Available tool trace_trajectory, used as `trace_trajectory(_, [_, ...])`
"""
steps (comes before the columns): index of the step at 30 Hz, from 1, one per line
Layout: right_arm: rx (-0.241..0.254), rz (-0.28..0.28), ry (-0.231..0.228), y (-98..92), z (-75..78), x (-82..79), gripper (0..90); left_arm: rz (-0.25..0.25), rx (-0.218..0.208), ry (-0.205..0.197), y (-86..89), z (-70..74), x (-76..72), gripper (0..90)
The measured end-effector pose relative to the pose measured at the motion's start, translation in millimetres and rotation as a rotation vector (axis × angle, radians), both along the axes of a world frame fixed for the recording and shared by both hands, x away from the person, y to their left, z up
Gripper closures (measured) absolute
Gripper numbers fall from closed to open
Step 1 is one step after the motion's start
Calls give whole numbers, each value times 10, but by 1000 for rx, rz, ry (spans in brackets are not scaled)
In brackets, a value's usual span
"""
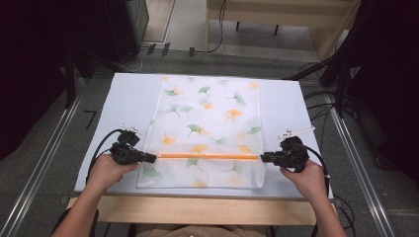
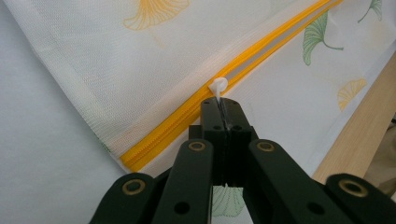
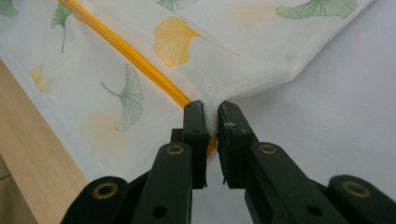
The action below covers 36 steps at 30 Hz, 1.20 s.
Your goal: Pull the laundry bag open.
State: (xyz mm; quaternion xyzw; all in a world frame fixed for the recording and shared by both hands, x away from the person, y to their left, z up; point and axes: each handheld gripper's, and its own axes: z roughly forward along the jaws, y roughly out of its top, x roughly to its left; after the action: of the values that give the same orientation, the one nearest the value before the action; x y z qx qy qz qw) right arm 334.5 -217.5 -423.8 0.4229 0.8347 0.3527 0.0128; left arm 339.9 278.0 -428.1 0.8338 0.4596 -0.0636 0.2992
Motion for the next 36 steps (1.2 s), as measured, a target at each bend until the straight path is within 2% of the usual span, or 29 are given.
trace_trajectory(16, [0, 3, 4, 0, -6, 3, 845, -1, -7, 5, 27, 3, 1, 900])
trace_trajectory(29, [-7, 9, 2, 3, -11, 16, 845, 20, -11, 6, 81, 8, -10, 900])
trace_trajectory(32, [-8, 9, 3, 3, -13, 20, 845, 21, 0, 9, 109, 6, -14, 900])
trace_trajectory(36, [-8, 6, 9, 7, -11, 20, 845, 32, -12, 10, 145, 10, -21, 900])
